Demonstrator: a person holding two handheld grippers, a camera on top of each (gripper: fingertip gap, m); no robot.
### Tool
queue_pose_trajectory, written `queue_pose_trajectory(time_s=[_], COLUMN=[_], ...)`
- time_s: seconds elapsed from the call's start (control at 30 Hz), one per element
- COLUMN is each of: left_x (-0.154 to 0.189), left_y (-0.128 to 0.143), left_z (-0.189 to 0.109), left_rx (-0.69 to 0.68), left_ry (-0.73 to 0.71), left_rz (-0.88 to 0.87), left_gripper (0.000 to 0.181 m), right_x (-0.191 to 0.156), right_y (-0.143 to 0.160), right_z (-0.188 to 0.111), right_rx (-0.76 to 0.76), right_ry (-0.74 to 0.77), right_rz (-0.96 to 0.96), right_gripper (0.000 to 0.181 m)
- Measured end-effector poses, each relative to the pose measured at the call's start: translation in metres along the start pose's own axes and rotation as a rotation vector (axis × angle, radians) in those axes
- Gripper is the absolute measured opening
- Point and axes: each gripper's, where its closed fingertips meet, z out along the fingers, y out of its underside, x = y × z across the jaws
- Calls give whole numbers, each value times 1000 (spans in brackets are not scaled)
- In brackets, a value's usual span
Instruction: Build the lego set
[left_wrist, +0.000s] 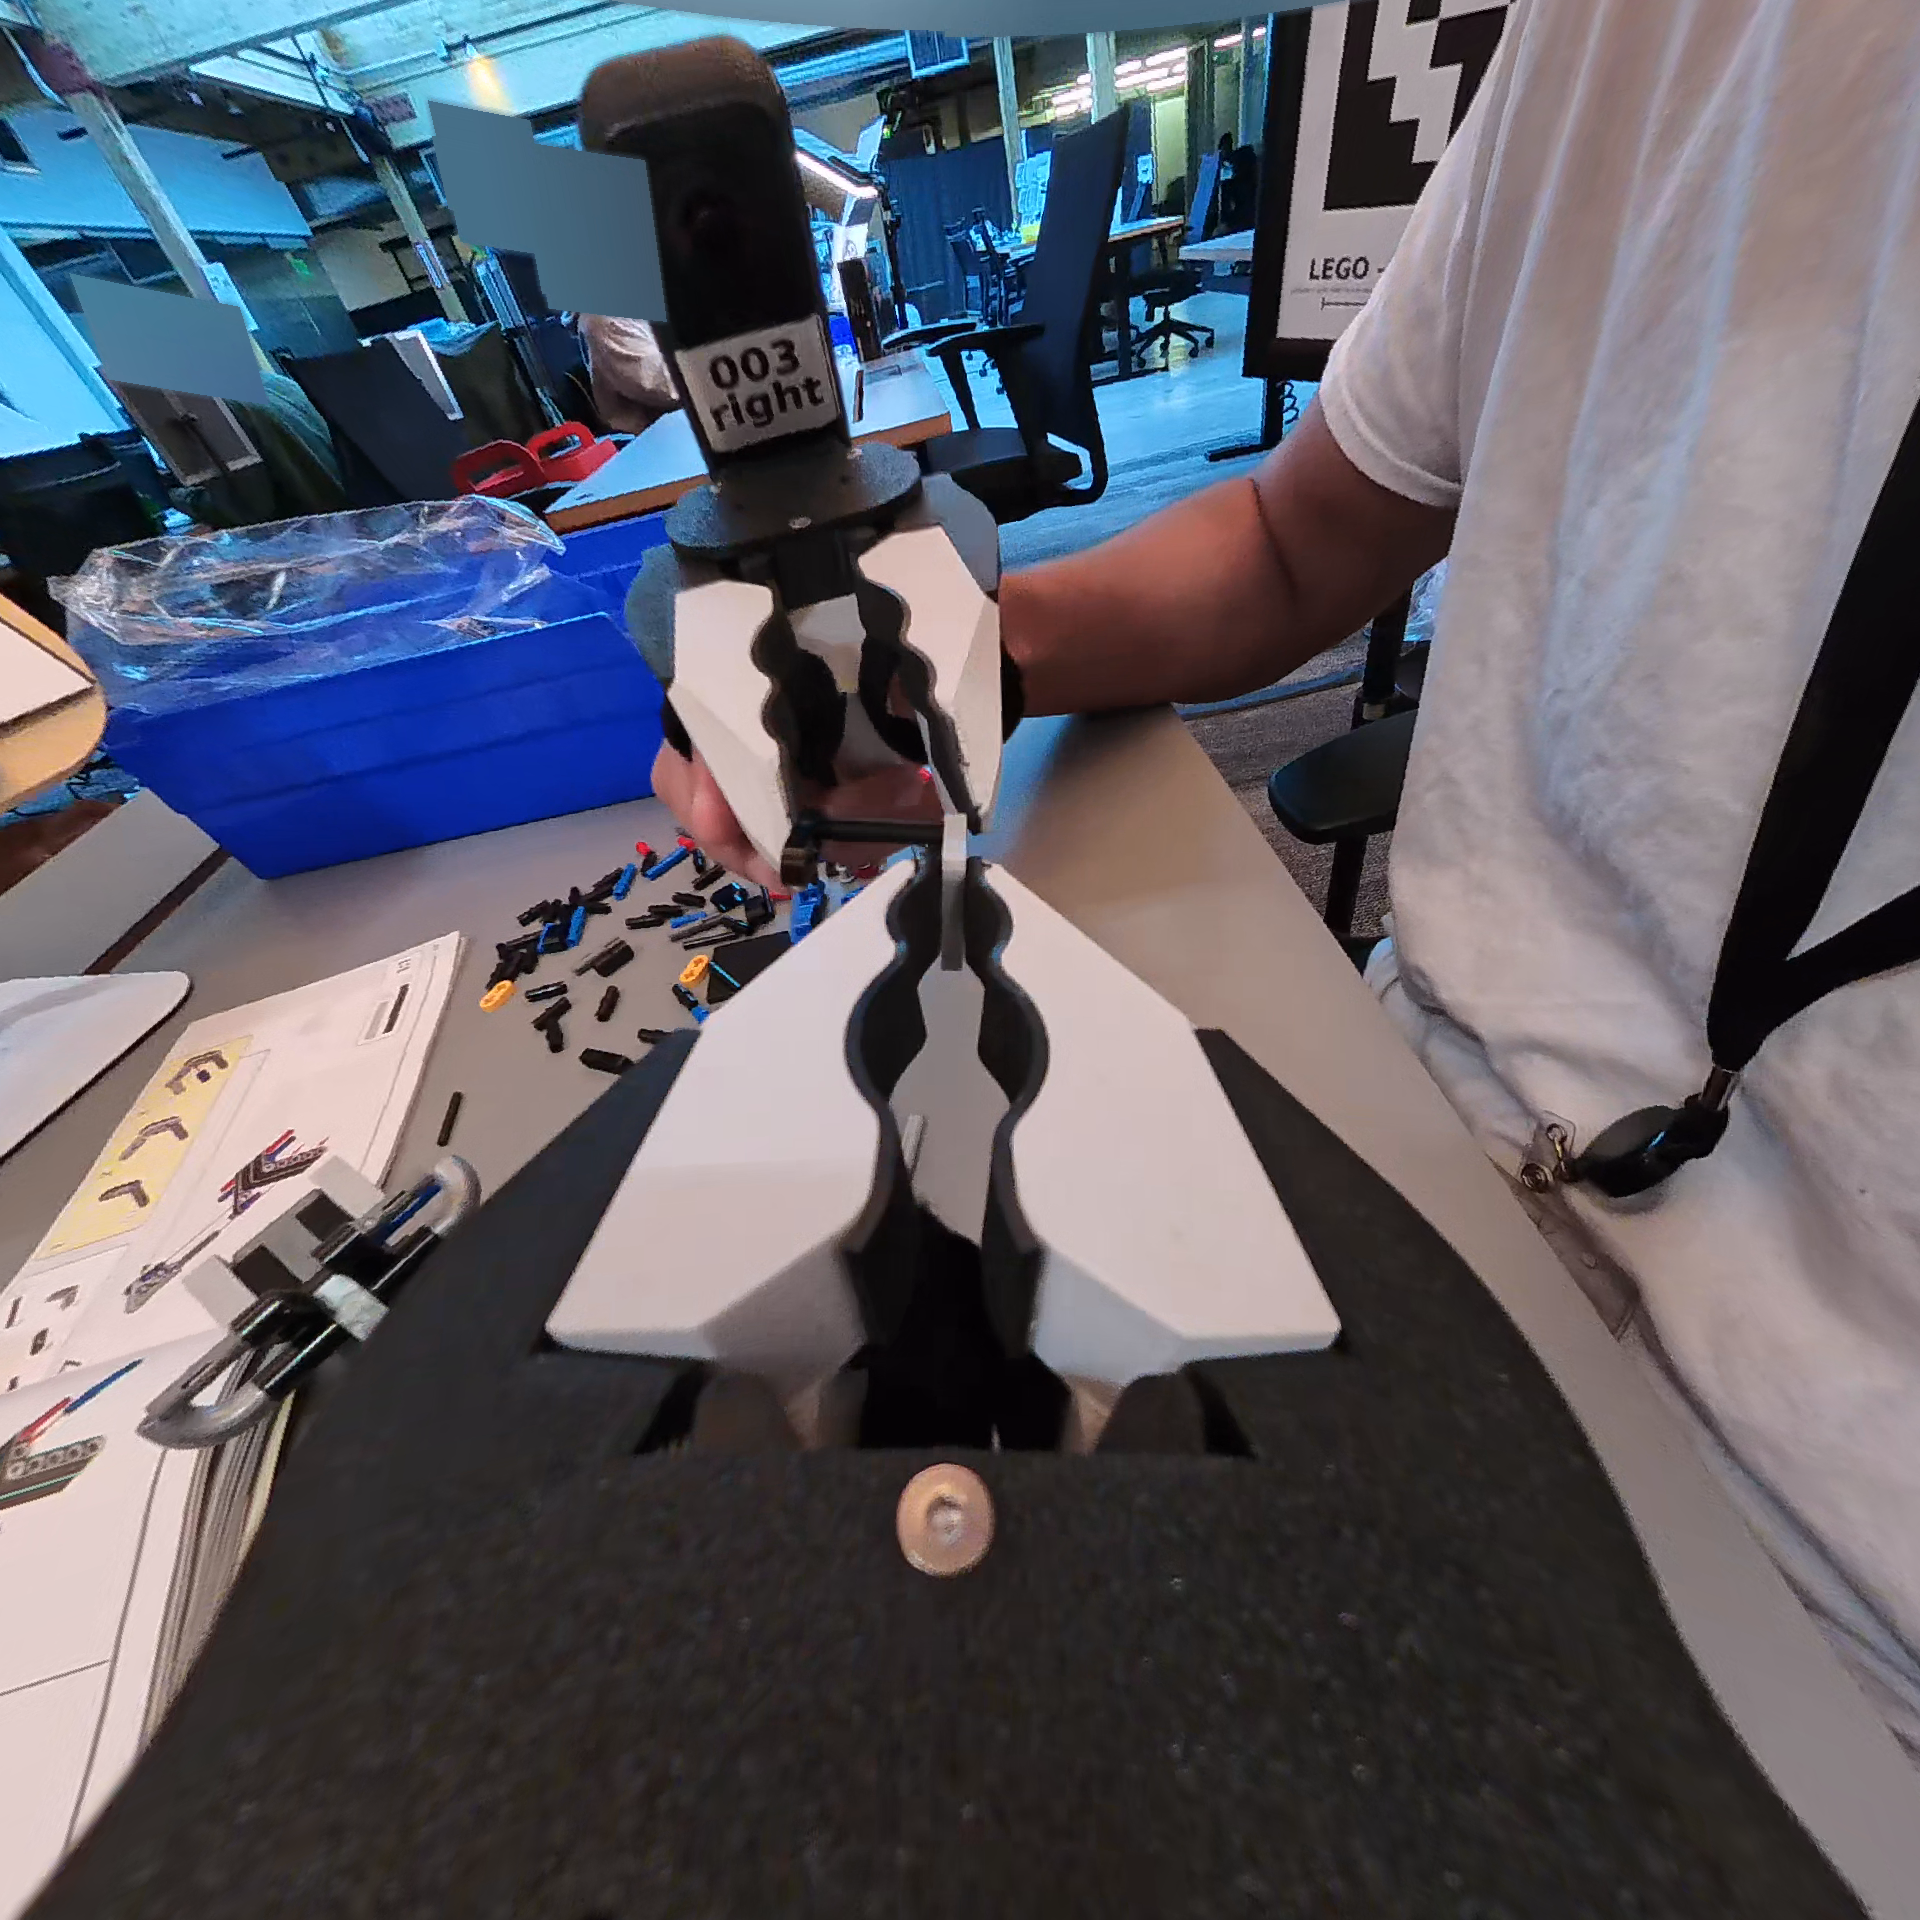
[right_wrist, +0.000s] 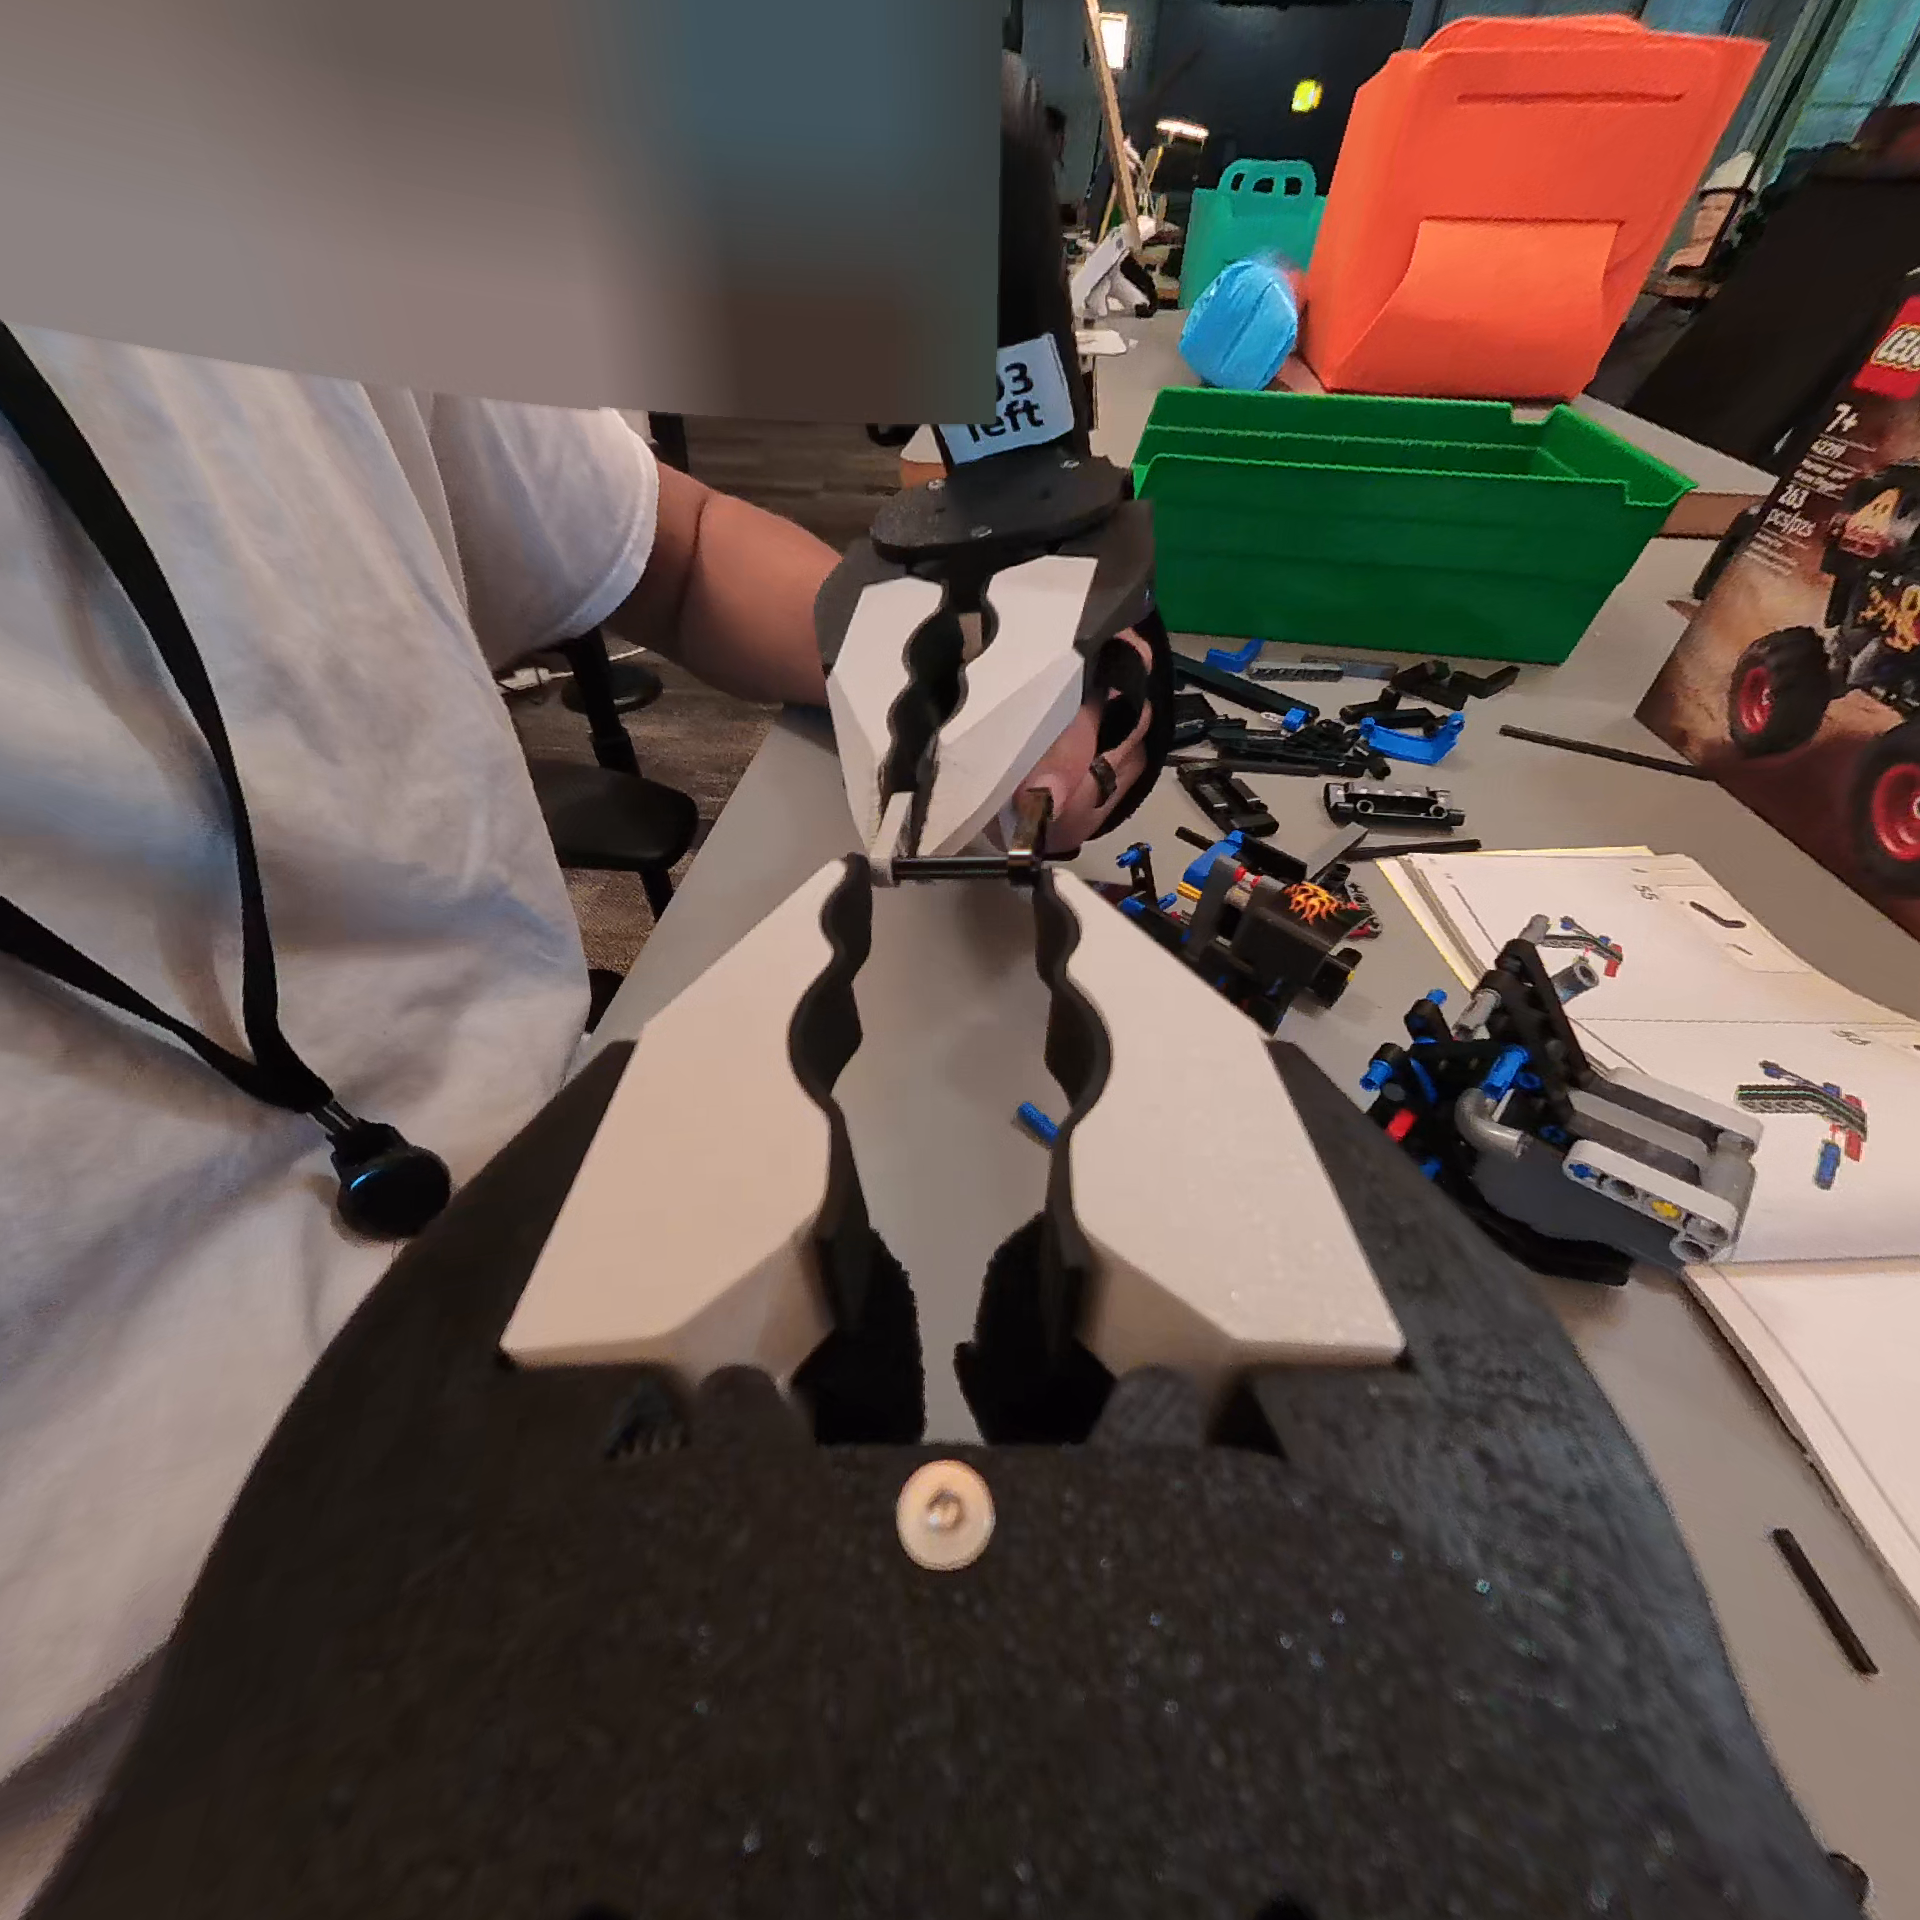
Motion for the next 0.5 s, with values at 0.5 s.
queue_pose_trajectory(time_s=[0.5], left_x=[2], left_y=[4], left_z=[2], left_rx=[4], left_ry=[26], left_rz=[-53], left_gripper=[3], right_x=[-1], right_y=[5], right_z=[-1], right_rx=[-36], right_ry=[-1], right_rz=[-37], right_gripper=[30])
